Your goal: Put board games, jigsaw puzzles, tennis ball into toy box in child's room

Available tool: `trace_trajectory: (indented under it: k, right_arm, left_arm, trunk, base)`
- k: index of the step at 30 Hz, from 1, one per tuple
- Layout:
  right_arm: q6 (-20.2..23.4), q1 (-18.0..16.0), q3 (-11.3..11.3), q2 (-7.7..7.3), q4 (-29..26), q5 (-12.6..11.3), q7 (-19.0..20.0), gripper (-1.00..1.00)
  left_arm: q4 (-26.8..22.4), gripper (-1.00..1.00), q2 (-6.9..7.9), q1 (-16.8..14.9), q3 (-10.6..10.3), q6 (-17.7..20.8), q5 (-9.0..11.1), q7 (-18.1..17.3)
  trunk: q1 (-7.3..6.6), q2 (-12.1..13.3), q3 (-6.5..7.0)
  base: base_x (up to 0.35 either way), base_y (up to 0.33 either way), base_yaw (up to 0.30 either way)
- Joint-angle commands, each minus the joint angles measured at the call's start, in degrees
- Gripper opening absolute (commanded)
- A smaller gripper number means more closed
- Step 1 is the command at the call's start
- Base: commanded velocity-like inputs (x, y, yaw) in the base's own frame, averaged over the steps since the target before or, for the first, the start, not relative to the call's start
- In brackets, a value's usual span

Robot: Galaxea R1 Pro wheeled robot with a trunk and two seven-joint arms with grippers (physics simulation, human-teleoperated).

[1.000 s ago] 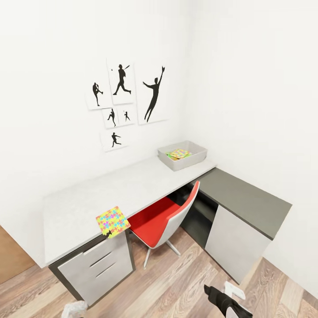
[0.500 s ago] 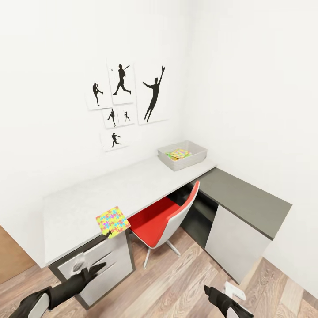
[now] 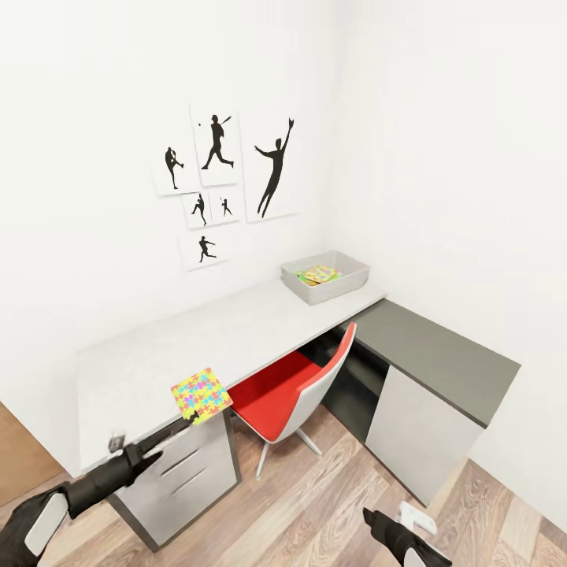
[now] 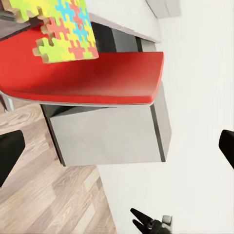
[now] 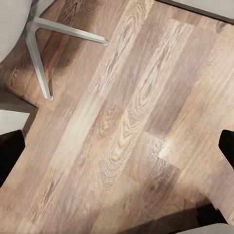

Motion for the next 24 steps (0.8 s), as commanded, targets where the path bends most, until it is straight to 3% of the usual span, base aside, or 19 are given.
trace_trajectory:
  k: [1, 4, 9, 13, 14, 16, 18, 20, 24]
  right_arm:
    - [0.15, -0.03, 0.38, -0.11, -0.09, -0.48, 0.49, 1.00]
    - [0.20, -0.03, 0.35, -0.74, -0.10, -0.52, 3.89, 1.00]
    - [1.62, 0.59, 0.24, -3.76, -0.31, -2.16, 13.88, 1.00]
    - [2.96, 2.22, 0.02, -6.33, -0.72, -6.37, 23.47, 1.00]
    - [3.29, 3.08, -0.08, -7.46, -1.12, -8.34, 27.61, 1.00]
    - [3.57, 3.96, -0.20, -8.75, -1.76, -10.24, 31.77, 1.00]
    - [4.42, 5.01, -0.37, -11.17, -3.07, -13.14, 37.84, 1.00]
    - [7.93, 5.77, -0.47, -15.40, -5.30, -17.73, 45.47, 1.00]
    - [15.08, 6.13, -0.79, -20.19, -7.31, -23.96, 52.89, 1.00]
  left_arm:
    - [-0.37, 1.00, 0.50, -0.03, 0.03, 1.20, 0.22, -0.49]
    - [-1.41, 1.00, 1.67, -0.01, 0.06, 3.26, 0.26, -1.94]
    - [-1.74, 1.00, 2.30, -0.01, 1.46, 4.21, 0.40, -2.70]
    - [-1.71, 1.00, 2.21, 0.00, 5.16, 4.05, 0.42, -2.75]
    - [-1.67, 1.00, 2.16, 0.00, 6.53, 4.06, 0.26, -2.66]
    - [-1.64, 1.00, 2.10, 0.00, 7.38, 4.13, 0.14, -2.57]
    - [-1.58, 1.00, 2.04, 0.00, 8.13, 4.29, 0.08, -2.38]
    - [-1.54, 1.00, 1.94, -0.02, 8.58, 4.60, 0.04, -2.24]
    - [-1.57, 1.00, 1.03, -0.07, 8.26, 4.69, -0.05, -2.37]
  trunk:
    - [0.03, -0.12, -0.12]
    - [0.03, -0.12, -0.12]
    - [0.03, -0.12, -0.12]
    - [0.03, -0.12, -0.12]
    - [0.03, -0.12, -0.12]
    - [0.03, -0.12, -0.12]
    - [0.03, -0.12, -0.12]
    - [0.03, -0.12, -0.12]
    - [0.03, -0.12, -0.12]
  base:
    - [0.000, 0.000, 0.000]
    - [0.000, 0.000, 0.000]
    - [0.000, 0.000, 0.000]
    - [0.000, 0.000, 0.000]
    - [0.000, 0.000, 0.000]
    - [0.000, 0.000, 0.000]
    - [0.000, 0.000, 0.000]
    - [0.000, 0.000, 0.000]
    - [0.000, 0.000, 0.000]
